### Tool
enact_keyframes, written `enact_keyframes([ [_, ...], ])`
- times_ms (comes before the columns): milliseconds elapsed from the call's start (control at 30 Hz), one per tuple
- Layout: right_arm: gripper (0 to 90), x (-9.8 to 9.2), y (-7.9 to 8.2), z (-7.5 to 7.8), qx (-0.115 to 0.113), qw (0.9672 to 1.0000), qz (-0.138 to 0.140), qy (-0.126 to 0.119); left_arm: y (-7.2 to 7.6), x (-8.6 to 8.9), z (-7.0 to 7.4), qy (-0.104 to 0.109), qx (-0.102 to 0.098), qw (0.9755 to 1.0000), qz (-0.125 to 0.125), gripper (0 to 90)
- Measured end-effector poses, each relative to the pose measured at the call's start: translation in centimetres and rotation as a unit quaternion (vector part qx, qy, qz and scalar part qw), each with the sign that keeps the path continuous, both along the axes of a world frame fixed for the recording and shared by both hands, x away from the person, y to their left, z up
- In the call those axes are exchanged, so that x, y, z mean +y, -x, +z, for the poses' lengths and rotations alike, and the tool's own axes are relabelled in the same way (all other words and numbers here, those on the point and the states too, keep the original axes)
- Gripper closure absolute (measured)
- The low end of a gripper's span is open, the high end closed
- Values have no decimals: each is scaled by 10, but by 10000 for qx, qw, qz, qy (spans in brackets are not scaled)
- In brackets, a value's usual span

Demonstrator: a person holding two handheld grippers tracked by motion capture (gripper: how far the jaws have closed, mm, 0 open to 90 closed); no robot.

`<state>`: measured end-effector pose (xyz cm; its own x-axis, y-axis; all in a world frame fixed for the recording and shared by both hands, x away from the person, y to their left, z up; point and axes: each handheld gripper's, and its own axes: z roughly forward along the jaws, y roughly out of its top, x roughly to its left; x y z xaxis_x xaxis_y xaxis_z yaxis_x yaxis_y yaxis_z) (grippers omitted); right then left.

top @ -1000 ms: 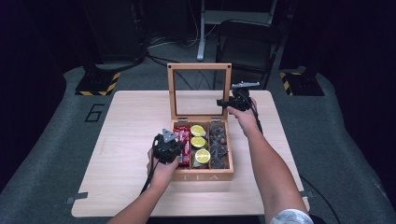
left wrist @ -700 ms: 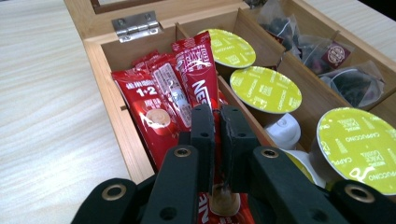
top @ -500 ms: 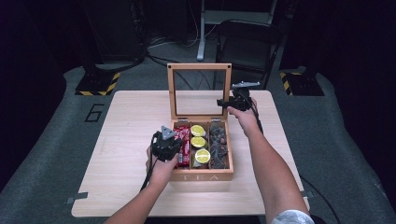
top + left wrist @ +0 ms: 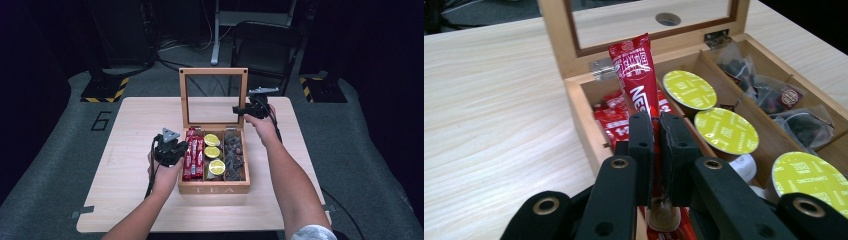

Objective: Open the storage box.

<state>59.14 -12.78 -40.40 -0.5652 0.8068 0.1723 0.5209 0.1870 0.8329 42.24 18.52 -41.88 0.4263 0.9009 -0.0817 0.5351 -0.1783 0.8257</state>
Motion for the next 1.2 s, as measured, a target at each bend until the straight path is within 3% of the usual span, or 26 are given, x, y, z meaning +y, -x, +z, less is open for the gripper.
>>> enact_keyframes([
  [700, 448, 0, 0, 0, -8, 10000, -3, 11, -5, 48, 8, -153, -20, 9985, 520, 843],
  [1200, 441, 1, 1, 0, -34, 10000, 2, 49, -8, 71, -8, -151, 57, 9964, 828, 843],
])
